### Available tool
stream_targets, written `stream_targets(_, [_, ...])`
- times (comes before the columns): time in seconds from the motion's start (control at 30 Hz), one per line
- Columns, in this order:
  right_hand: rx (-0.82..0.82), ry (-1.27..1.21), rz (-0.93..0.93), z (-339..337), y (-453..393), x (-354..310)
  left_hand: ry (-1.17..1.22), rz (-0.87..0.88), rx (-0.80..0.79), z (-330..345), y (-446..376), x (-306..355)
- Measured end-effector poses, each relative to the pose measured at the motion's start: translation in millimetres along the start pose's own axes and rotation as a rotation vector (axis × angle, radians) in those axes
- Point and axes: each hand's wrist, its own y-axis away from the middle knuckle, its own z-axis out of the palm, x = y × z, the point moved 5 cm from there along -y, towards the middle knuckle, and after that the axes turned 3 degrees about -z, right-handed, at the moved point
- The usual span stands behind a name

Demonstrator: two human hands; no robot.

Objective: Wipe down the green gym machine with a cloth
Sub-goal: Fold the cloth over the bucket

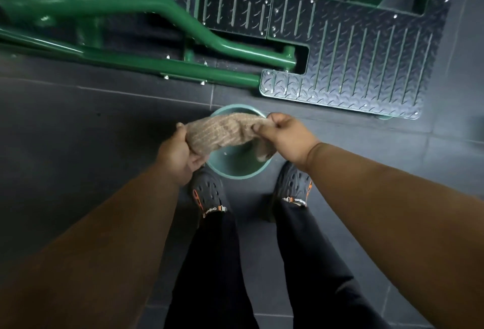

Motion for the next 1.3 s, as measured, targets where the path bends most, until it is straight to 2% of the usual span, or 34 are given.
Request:
stream_targets(0.13, [0.153,-0.036,0.011,-8.3,-21.8,25.4,-0.205,-0.035,0.022,-5.3,-28.8,-3.3])
stream_targets(0.2, [0.19,0.004,0.011,-15.5,-29.8,36.7,-0.334,0.072,0.055,-11.1,-42.2,4.9])
stream_targets(0.27, [0.206,0.019,0.017,-20.8,-39.4,46.6,-0.47,0.186,-0.018,-6.8,-49.1,14.6])
stream_targets(0.33, [0.221,-0.002,0.015,-22.1,-49.5,52.9,-0.771,0.296,-0.112,2.5,-50.7,25.1])
stream_targets(0.4, [0.24,0.013,0.009,-21.4,-59.8,54.3,-1.163,0.399,-0.116,8.7,-53.5,33.8])
stream_targets(0.43, [0.251,0.023,0.003,-19.9,-64.3,53.0,-1.292,0.452,-0.096,10.8,-57.1,36.9])
stream_targets(0.5, [0.273,0.008,-0.007,-18.2,-75.7,52.3,-1.384,0.571,-0.047,15.6,-64.7,42.9])
stream_targets(0.67, [0.353,0.072,0.029,-23.3,-104.9,59.7,-1.322,0.533,-0.026,15.1,-97.2,52.6])
stream_targets(0.8, [0.37,0.04,0.032,-24.9,-123.8,65.0,-1.117,0.567,0.092,7.8,-122.2,64.4])
stream_targets(1.0, [0.393,0.144,0.048,-24.0,-145.2,75.6,-0.966,0.561,0.202,12.3,-148.3,55.5])
stream_targets(1.17, [0.476,0.162,0.029,-26.3,-152.3,80.5,-0.768,0.584,0.23,23.0,-152.1,52.8])
stream_targets(1.3, [0.454,0.231,0.001,-27.0,-154.3,79.3,-0.718,0.588,0.245,28.7,-156.2,55.8])
